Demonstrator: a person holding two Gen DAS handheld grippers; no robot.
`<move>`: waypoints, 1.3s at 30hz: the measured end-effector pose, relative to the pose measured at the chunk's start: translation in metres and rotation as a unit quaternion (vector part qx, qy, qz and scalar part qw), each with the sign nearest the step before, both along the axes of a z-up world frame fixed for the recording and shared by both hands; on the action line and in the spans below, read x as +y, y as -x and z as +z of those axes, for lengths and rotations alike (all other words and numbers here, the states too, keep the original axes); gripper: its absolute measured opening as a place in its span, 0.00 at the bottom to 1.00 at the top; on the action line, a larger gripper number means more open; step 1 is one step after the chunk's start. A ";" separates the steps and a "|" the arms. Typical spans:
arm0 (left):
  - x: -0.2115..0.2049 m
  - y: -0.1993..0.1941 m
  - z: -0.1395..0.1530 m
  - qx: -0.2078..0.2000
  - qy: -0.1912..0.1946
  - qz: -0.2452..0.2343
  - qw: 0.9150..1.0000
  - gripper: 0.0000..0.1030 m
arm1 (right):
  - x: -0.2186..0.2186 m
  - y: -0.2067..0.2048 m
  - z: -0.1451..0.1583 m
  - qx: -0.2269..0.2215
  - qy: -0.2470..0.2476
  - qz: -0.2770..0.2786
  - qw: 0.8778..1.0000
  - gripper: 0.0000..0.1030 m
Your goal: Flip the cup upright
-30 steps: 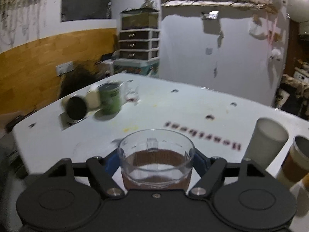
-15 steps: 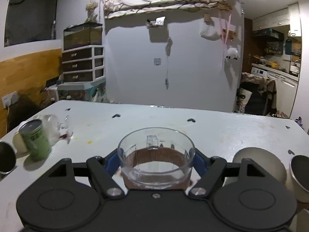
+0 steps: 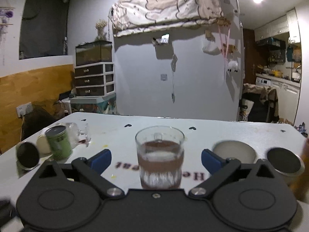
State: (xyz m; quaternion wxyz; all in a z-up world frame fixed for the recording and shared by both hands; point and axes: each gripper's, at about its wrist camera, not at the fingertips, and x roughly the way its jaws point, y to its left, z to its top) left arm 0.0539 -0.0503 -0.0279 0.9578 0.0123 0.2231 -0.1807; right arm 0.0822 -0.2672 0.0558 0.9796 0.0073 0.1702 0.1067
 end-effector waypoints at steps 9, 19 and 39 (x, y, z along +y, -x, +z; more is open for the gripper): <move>0.001 0.016 0.019 -0.036 0.004 0.044 0.998 1.00 | -0.030 0.082 -0.009 -0.031 -0.007 -0.036 0.999 1.00; 0.001 0.033 0.032 -0.057 0.002 0.061 0.996 1.00 | -0.043 0.120 -0.022 -0.029 -0.001 -0.065 0.997 1.00; -0.005 0.046 0.034 -0.067 -0.010 0.067 0.995 1.00 | -0.049 0.143 -0.023 -0.030 0.007 -0.083 0.996 1.00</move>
